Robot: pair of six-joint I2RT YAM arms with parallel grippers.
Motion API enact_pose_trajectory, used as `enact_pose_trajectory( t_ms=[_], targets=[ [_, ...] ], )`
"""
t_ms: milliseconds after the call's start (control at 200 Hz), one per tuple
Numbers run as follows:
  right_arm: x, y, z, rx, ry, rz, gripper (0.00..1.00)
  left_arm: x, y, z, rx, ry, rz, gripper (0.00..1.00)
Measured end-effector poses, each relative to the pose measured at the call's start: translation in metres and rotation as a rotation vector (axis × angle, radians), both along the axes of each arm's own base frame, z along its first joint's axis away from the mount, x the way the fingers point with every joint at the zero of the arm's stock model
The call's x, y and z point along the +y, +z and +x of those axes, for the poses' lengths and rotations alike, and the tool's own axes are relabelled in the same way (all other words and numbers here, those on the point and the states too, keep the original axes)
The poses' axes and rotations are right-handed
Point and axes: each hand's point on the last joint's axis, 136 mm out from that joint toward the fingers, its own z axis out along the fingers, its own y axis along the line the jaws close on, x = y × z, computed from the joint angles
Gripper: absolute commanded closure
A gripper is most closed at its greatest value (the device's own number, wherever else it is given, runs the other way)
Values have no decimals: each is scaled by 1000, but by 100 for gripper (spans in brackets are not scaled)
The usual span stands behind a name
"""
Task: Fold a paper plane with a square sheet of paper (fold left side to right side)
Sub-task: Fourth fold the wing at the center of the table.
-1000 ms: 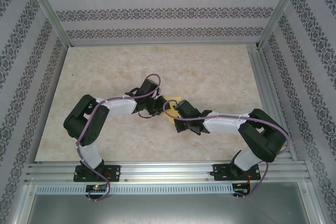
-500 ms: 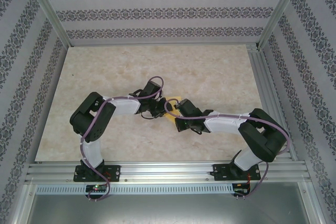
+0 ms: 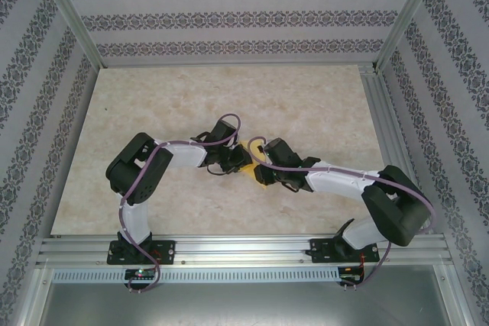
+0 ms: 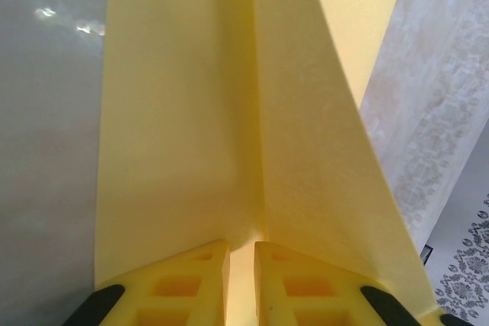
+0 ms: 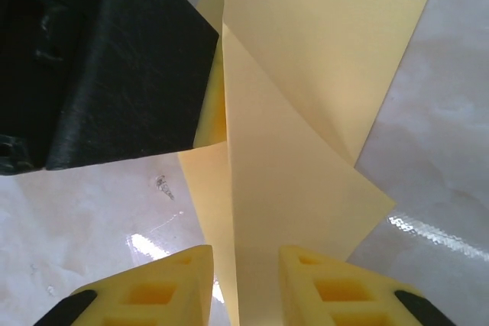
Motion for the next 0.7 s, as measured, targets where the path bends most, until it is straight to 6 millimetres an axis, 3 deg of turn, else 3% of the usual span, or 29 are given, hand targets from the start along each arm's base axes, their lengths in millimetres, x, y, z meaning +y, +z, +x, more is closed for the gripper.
enact_pose_trajectory(
  t_ms=[290,475,699],
  targets=[
    [-9,-9,-1,33,-9,-35,54,0,0,0,0,0,0,81],
    [-8,-23,-2,72,-3,-58,57,0,0,0,0,0,0,81],
    [-1,-25,1,83,6,-51,62,0,0,0,0,0,0,82]
  ],
)
